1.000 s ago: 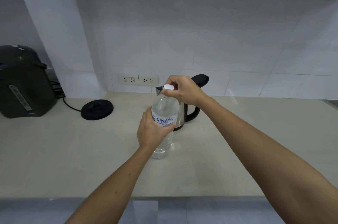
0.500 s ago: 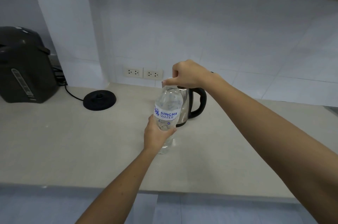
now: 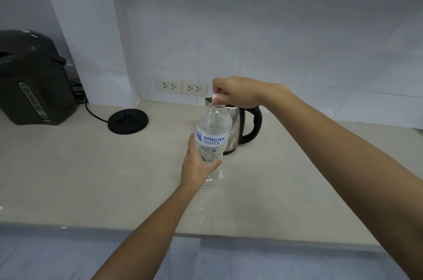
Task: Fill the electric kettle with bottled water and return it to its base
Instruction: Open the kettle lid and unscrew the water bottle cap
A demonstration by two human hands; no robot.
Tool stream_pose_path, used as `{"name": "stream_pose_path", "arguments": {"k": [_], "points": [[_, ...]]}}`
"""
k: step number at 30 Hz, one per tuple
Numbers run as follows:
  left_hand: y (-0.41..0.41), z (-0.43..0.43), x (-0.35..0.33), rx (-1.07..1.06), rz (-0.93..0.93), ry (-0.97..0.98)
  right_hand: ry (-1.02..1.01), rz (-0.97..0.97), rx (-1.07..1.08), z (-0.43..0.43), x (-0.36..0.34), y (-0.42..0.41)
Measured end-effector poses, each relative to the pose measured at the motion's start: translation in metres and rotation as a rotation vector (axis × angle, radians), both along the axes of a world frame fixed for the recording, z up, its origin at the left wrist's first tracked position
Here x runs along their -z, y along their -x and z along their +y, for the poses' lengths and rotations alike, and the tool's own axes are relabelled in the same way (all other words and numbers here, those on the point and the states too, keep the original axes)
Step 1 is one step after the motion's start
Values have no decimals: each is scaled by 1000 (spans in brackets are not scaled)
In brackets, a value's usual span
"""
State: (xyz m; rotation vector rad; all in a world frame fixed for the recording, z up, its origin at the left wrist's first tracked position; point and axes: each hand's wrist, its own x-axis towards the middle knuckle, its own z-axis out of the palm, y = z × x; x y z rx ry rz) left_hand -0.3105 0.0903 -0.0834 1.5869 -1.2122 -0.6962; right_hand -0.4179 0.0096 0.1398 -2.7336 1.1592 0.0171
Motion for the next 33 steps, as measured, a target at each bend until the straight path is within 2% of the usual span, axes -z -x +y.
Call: {"name": "stream_pose_path", "arguments": {"k": [4, 10, 18, 27, 31, 33], "points": [[1, 10, -6, 1, -15, 77, -17, 50, -20, 0, -3, 0], [-6, 9, -16, 46, -174, 124, 5, 110, -57, 4, -7, -2], [-4, 10, -17, 41, -169, 110, 103, 196, -140, 7, -12, 0], [-9, 11, -18, 64, -196, 87, 118, 182, -163, 10, -14, 7], [-9, 11, -19, 63, -176, 79, -41, 86, -61, 19, -18, 9], [-9, 12, -20, 66, -177, 73, -24, 92, -29, 21, -17, 7]]}}
